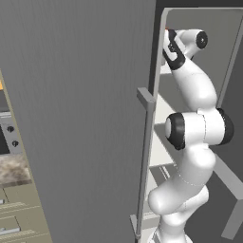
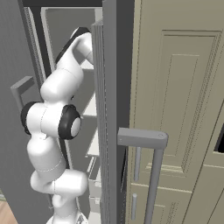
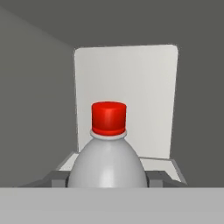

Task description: Take the bottled waters from the counter and place them in the freezer to freeze. Close the freezer door after placing the bottles.

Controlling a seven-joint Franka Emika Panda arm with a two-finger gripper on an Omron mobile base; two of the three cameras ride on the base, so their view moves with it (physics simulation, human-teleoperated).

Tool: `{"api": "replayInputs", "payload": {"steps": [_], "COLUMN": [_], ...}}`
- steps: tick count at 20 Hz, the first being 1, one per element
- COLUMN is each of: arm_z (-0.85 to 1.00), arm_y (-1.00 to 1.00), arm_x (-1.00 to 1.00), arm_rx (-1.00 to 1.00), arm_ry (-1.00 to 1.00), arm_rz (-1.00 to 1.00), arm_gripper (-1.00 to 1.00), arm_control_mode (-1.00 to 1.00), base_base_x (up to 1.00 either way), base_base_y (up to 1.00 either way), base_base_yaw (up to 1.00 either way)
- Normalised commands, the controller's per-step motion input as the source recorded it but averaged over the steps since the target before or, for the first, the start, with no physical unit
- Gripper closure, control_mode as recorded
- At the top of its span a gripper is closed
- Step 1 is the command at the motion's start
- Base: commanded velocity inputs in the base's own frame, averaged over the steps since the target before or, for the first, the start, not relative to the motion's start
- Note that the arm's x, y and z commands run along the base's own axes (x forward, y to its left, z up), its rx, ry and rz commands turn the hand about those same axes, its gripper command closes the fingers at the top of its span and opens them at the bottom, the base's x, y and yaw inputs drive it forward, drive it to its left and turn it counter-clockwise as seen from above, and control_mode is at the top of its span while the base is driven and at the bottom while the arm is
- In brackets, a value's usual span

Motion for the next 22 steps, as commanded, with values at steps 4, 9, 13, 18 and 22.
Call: {"api": "replayInputs", "payload": {"steps": [4, 9, 13, 18, 22], "arm_z": [0.00, 0.00, 0.11, 0.27, 0.43], "arm_y": [0.00, 0.00, 0.07, 0.00, 0.00], "arm_x": [0.00, -0.08, -0.31, -0.84, -1.00], "arm_rx": [0.00, 0.00, -0.07, -0.06, -0.02], "arm_ry": [0.00, 0.00, -0.03, -0.10, -0.05], "arm_rz": [0.00, -0.03, -0.11, -0.08, -0.09], "arm_gripper": [-1.00, -1.00, -1.00, -1.00, -1.00], "arm_control_mode": [-1.00, -1.00, -1.00, -1.00, -1.00], "base_base_x": [0.00, 0.00, 0.00, 0.00, 0.00], "base_base_y": [0.00, 0.00, 0.00, 0.00, 0.00], "base_base_yaw": [0.00, 0.00, 0.00, 0.00, 0.00]}}
